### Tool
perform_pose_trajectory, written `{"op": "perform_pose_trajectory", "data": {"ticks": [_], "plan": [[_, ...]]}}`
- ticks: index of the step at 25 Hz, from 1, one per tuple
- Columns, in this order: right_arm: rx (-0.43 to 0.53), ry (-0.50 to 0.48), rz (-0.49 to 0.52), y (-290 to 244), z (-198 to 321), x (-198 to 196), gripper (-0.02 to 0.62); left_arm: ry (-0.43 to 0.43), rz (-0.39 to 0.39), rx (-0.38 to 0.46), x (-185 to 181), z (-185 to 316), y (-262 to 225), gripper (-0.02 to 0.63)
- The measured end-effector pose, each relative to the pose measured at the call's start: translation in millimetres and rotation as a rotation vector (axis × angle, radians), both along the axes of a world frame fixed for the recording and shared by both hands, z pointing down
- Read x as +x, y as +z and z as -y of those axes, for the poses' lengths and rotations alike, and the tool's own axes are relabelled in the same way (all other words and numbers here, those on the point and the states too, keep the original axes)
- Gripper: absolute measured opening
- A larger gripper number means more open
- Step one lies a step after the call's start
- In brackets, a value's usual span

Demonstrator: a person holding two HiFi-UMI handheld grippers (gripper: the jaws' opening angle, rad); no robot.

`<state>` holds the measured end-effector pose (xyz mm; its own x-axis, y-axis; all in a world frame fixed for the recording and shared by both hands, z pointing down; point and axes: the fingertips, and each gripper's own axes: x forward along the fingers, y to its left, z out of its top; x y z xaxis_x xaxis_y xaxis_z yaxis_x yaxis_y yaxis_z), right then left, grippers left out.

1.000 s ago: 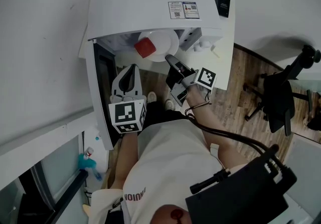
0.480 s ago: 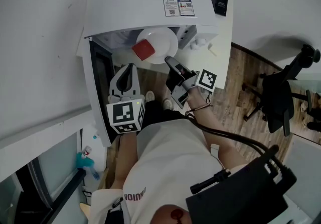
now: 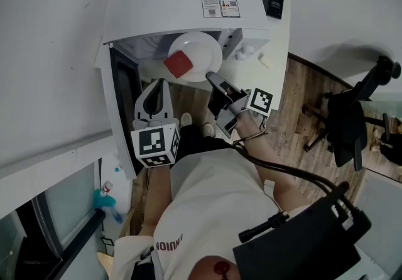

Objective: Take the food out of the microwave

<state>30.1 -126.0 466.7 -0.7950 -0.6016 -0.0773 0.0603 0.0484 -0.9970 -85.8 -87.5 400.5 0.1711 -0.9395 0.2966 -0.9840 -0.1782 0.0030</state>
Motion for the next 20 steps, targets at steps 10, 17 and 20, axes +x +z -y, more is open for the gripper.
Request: {"op": "perform_pose_trajectory", "data": {"ticks": [10, 17, 20], "plan": [[0.020, -0.014, 0.012, -13.8, -11.1, 5.7, 0.026, -0.020, 0.004, 0.012, 0.0, -5.3, -4.6, 0.014], [0.024, -0.012, 0.027, -19.9, -15.5, 12.2, 0.026, -0.031, 0.005, 0.014, -1.7, -7.4, -5.3, 0.014], [0.023, -0.010, 0.037, -22.0, -16.6, 14.8, 0.026, -0.035, 0.005, 0.016, -2.3, -7.4, -5.9, 0.014]]}}
